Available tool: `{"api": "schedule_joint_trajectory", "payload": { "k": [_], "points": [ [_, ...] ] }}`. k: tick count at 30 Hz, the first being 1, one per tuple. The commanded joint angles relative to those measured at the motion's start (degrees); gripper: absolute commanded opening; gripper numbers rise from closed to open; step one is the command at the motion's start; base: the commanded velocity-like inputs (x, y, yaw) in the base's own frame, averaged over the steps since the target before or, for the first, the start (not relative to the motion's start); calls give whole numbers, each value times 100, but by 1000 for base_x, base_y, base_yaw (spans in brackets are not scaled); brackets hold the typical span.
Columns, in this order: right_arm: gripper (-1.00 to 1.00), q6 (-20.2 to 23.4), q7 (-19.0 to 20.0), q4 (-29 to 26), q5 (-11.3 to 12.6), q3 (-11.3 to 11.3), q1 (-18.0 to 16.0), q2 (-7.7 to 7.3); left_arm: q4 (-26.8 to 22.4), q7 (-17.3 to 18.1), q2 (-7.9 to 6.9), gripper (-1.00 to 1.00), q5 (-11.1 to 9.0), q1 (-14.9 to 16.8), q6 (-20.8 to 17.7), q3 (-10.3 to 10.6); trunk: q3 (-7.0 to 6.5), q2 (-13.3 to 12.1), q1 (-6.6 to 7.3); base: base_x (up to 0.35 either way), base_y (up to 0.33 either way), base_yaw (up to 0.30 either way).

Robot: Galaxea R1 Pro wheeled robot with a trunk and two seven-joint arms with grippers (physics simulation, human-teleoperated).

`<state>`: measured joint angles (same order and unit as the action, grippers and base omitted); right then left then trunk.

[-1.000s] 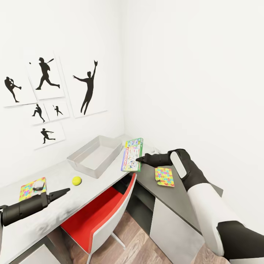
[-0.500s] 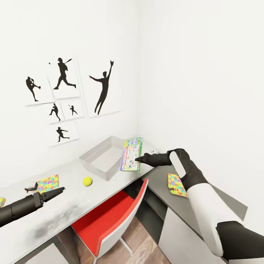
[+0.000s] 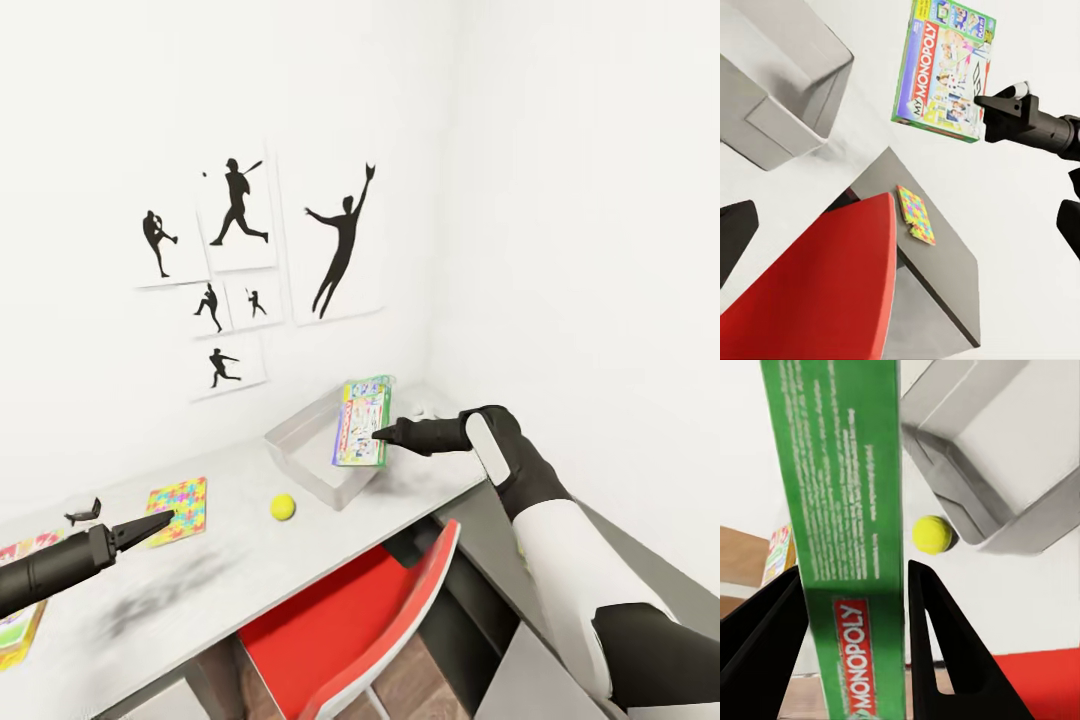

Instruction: Put all the toys in the child's room - the three board games (two on the bed and one on the table), the two jigsaw puzzles on the table, and the tennis ball on the table - inside the toy box on the table in the child's room.

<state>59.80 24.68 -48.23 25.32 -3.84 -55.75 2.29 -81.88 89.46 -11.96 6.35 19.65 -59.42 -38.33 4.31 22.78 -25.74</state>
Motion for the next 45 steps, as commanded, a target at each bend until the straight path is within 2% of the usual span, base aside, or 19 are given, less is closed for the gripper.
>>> {"api": "schedule_joint_trajectory", "payload": {
  "k": [1, 15, 32, 45],
  "points": [
    [-100, 20, 55, -3, -18, 6, -6, 0, -4, 54, 1, 100, 60, 8, -58, -7, 9, 14, -4, 59, 16, 279],
    [-100, 20, 75, -2, -11, 12, -3, -21, -4, 54, 1, 100, 59, 6, -58, 1, -67, 14, -4, 146, -70, 236],
    [-100, 20, 90, -2, 8, 41, 24, -48, -3, 54, 1, 100, 59, 7, -58, 5, -74, 14, -4, 277, 4, 15],
    [-100, 20, 92, -2, 9, 41, 29, -45, -3, 54, 1, 100, 59, 5, -58, 3, -74, 14, -4, 40, -97, 2]
  ]
}}
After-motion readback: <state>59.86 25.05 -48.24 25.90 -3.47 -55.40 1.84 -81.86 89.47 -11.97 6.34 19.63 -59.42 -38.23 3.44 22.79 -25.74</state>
